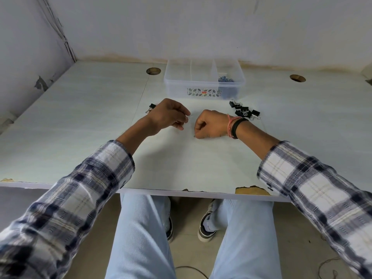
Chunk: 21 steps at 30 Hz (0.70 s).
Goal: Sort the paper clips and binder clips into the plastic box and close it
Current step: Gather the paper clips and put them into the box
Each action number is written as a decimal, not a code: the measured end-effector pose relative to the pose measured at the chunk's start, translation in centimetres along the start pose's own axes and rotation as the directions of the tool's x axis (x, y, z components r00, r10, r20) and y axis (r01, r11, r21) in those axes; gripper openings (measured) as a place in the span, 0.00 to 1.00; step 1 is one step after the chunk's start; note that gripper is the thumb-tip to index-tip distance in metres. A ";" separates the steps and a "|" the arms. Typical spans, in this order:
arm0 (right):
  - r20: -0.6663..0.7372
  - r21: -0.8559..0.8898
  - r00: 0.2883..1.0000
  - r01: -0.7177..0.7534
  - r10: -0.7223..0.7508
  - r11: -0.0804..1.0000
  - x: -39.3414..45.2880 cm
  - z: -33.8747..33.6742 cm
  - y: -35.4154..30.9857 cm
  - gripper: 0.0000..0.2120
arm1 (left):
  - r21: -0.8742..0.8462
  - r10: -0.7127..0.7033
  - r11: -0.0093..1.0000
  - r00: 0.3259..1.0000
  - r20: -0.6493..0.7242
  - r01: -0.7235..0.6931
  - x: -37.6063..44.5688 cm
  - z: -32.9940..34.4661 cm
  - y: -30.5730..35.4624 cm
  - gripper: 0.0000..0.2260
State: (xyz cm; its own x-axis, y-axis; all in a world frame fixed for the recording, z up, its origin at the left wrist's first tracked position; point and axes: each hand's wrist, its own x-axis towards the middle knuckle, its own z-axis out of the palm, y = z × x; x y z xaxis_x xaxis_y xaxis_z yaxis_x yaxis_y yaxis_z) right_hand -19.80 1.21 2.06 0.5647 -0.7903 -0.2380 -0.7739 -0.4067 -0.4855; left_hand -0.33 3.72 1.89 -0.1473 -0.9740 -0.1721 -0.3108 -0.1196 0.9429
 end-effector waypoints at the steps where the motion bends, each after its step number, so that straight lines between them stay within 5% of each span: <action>1: 0.010 -0.015 1.000 0.001 -0.001 1.000 0.0 0.0 0.0 0.03 | -0.006 0.001 1.000 1.000 0.004 -0.001 0.0 0.0 0.0 0.11; 10: -0.058 0.013 0.997 0.045 -0.044 0.999 -0.9 1.1 0.1 0.03 | -0.052 0.015 0.999 1.000 0.007 -0.014 0.4 0.5 -0.3 0.11; 16: -0.166 0.336 0.985 0.011 0.047 0.942 -1.1 -1.5 3.6 0.08 | -0.085 0.012 0.996 1.000 -0.005 -0.012 2.1 1.3 1.3 0.10; 21: -0.309 0.726 0.907 0.031 0.287 0.687 -0.4 -6.9 6.7 0.12 | -0.085 0.046 0.995 0.996 -0.080 -0.053 6.3 3.5 5.5 0.10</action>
State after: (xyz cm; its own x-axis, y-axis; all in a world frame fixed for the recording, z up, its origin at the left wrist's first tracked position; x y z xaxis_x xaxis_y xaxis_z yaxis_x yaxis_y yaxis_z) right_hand -27.23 -4.39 4.72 0.2013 -0.9749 -0.0946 -0.3056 0.0293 -0.9517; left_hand -6.28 -2.40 5.01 -0.0857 -0.9907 -0.1055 -0.2214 -0.0843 0.9715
